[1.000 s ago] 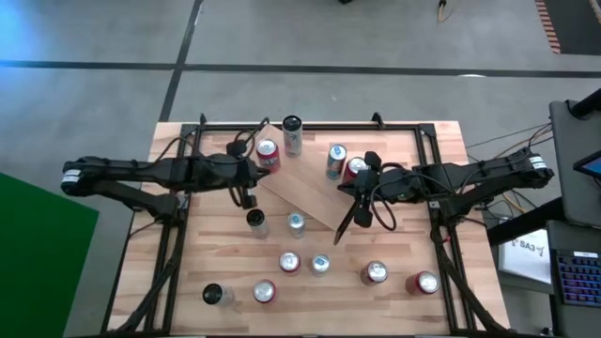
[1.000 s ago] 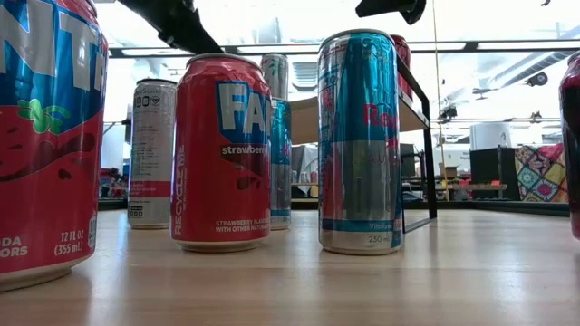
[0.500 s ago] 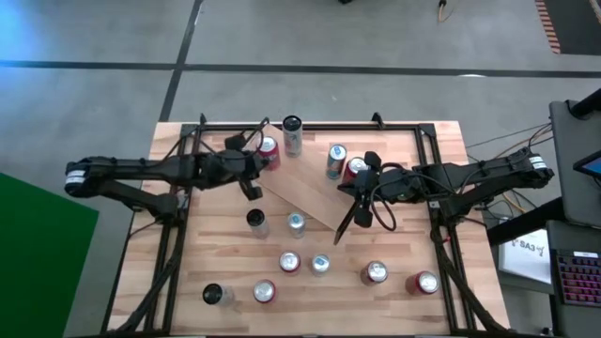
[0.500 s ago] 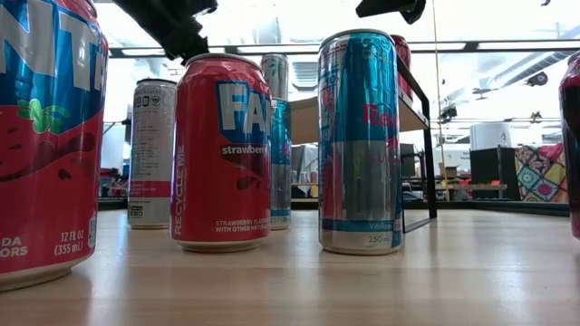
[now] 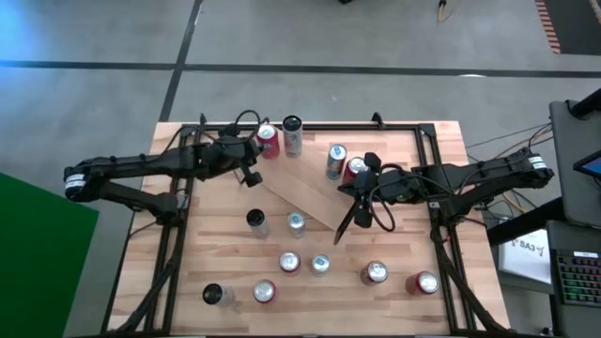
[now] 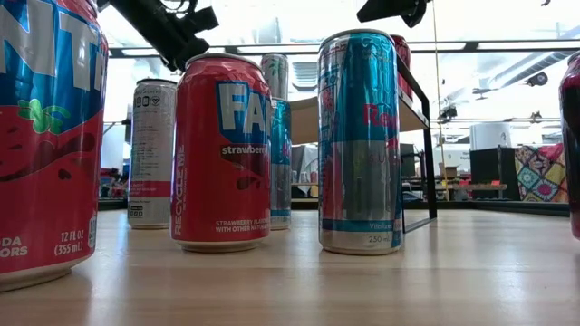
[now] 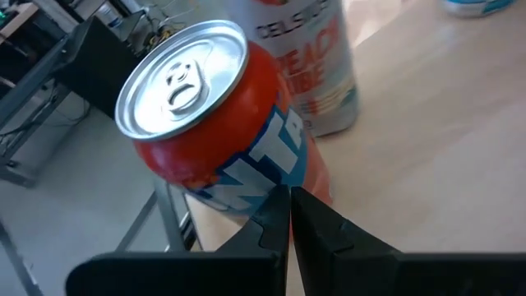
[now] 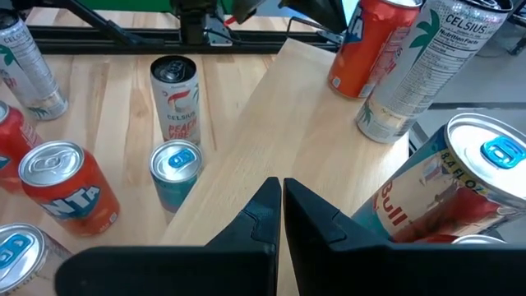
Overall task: Place canned beverage on shelf
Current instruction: Put the red soda can on the shelf
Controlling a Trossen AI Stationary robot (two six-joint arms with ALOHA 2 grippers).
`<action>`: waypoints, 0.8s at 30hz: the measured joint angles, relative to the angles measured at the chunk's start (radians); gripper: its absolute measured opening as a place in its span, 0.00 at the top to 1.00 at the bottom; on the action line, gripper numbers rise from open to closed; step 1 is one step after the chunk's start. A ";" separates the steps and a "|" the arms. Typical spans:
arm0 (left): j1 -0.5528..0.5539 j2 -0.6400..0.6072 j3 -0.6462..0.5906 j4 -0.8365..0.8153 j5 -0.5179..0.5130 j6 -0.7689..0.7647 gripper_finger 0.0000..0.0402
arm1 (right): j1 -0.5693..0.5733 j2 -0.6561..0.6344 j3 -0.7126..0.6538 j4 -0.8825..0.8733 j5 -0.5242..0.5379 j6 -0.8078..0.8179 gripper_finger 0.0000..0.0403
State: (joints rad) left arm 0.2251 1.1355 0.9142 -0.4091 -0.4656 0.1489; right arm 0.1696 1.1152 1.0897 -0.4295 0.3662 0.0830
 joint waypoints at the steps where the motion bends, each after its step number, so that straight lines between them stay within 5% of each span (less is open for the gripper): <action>1: 0.006 0.000 0.000 0.000 0.000 0.001 1.00 | 0.000 0.000 0.000 0.000 0.000 0.002 0.98; 24: 0.035 0.023 0.000 0.068 0.001 0.057 1.00 | 0.000 0.000 0.000 0.000 0.000 0.002 0.98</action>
State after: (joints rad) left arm 0.2605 1.1583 0.9141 -0.3409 -0.4644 0.2054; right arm 0.1696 1.1152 1.0897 -0.4290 0.3664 0.0853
